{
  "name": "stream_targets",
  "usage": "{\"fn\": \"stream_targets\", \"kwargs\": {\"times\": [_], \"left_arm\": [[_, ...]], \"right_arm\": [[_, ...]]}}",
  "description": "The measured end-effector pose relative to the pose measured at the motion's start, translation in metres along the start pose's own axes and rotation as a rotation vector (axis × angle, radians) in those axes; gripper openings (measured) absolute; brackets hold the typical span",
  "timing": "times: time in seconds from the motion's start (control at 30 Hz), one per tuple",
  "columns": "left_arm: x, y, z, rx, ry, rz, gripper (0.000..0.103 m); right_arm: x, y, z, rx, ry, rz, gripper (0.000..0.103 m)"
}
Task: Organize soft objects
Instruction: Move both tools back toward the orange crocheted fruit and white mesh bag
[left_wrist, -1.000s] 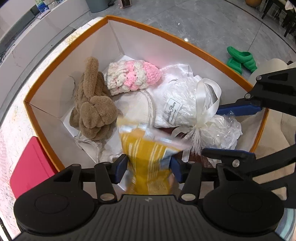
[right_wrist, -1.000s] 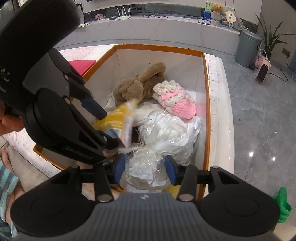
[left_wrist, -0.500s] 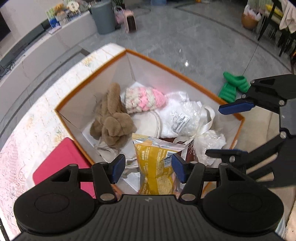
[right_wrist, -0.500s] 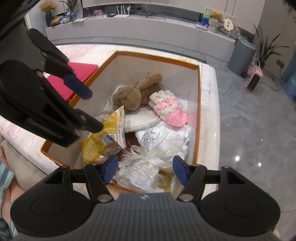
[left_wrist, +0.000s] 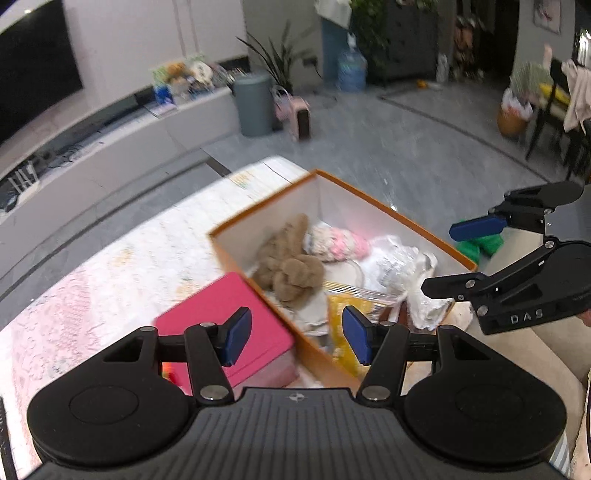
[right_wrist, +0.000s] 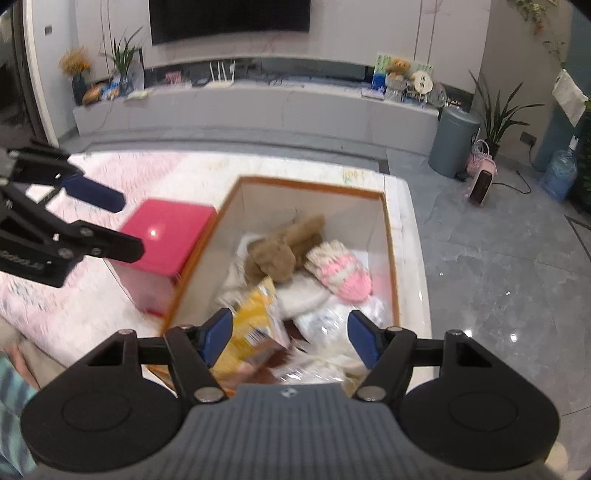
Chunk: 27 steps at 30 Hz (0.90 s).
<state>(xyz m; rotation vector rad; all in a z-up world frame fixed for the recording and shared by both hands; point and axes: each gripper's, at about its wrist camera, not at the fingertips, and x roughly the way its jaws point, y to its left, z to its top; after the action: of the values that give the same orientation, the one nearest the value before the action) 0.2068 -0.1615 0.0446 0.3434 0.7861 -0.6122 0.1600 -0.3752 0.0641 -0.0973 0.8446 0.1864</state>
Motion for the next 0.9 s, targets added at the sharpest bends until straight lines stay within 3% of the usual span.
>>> {"fn": "stream_targets", "kwargs": {"times": [0.37, 0.57, 0.9], "left_arm": [[-0.068, 0.081, -0.060, -0.111, -0.128, 0.130, 0.067], [-0.074, 0.114, -0.090, -0.158, -0.119, 0.154, 0.065], [-0.056, 0.152, -0.130, -0.126, -0.070, 0.141, 0.064]], "right_arm": [[-0.007, 0.066, 0.026, 0.030, -0.120, 0.107, 0.068], [0.010, 0.120, 0.038, -0.097, -0.113, 0.170, 0.068], [0.055, 0.191, 0.056, -0.309, -0.057, 0.206, 0.068]]}}
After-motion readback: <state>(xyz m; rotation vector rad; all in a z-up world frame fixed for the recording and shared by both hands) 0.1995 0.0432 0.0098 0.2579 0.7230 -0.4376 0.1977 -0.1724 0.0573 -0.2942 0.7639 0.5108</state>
